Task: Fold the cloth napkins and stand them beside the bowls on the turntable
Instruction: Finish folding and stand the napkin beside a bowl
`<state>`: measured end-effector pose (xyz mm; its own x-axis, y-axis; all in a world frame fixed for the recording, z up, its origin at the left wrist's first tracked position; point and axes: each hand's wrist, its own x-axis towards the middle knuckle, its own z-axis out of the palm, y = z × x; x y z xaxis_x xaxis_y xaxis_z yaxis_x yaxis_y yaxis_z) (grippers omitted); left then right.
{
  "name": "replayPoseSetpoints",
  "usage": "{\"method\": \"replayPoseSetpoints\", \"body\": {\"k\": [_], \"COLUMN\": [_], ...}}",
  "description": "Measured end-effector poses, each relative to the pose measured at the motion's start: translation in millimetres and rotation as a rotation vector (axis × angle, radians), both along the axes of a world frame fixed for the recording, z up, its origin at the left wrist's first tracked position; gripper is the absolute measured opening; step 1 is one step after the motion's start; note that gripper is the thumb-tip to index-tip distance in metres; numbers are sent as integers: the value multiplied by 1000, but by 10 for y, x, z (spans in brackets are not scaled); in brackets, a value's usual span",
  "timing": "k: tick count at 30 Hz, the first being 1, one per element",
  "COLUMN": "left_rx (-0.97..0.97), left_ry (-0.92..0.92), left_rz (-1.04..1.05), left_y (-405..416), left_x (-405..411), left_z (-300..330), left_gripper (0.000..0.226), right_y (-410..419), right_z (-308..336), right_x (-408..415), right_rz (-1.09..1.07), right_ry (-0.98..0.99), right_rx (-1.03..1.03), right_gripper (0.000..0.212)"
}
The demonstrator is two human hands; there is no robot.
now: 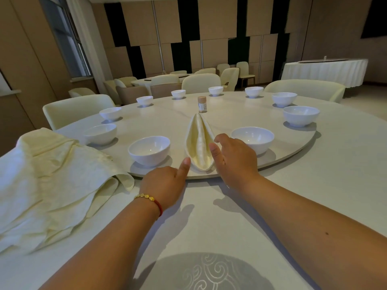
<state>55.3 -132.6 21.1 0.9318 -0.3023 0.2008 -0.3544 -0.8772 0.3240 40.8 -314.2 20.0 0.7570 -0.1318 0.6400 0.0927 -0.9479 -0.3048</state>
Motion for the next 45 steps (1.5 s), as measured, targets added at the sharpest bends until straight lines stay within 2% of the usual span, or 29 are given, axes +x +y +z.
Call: {"method": "replayPoseSetpoints", "body": {"k": [6, 11, 13, 15, 17, 19, 21, 23, 25, 27, 29, 31, 33, 36, 38, 40, 43, 45], "left_rx": [-211, -291, -459, -688, -883, -1009, -917, -768, -615, -437, -197, -81, -104, -101, -26, -28, -175, -292], "left_ry": [112, 227, 347, 474, 451, 304, 81, -35, -20, 79, 136, 92, 108, 121, 103, 96, 122, 162], "left_rz": [-21, -99, -247, -368, -313, -129, 81, 144, 140, 156, 154, 130, 106, 70, 61, 42, -5, -5], "left_y": [-116, -268, -286, -268, -221, -121, 30, 186, 275, 311, 306, 282, 240, 199, 185, 181, 188, 231], "left_x": [-48, -89, -122, -212, -266, -287, -278, -235, -147, -57, -8, 0, -34, -39, -18, -18, -83, -131], "left_z": [2, -43, -126, -182, -196, -161, -112, -106, -140, -205, -266, -305, -307, -310, -330, -333, -276, -205], "left_gripper": [80, 75, 78, 69, 60, 53, 52, 54, 55, 58, 55, 49, 49, 56, 57, 57, 61, 59], "right_y": [-11, -8, 10, 45, 87, 125, 170, 238, 324, 413, 470, 487, 478, 458, 460, 478, 510, 535], "right_z": [-62, -49, -75, -121, -154, -176, -207, -236, -223, -206, -225, -265, -300, -320, -317, -305, -308, -315], "right_x": [-129, -292, -331, -350, -338, -311, -281, -265, -269, -278, -278, -251, -224, -221, -246, -263, -248, -216], "right_rz": [51, 13, -3, 12, 28, 59, 108, 149, 183, 230, 280, 307, 304, 269, 246, 233, 225, 226], "right_ry": [51, 66, 90, 96, 99, 109, 131, 149, 160, 198, 279, 351, 392, 422, 463, 510, 538, 553], "right_rx": [-86, -45, -27, -28, -47, -62, -91, -118, -121, -105, -79, -77, -112, -192, -206, -201, -208, -211], "right_gripper": [77, 65, 56, 52, 51, 54, 57, 59, 52, 47, 51, 58, 65, 96, 107, 107, 86, 84]}}
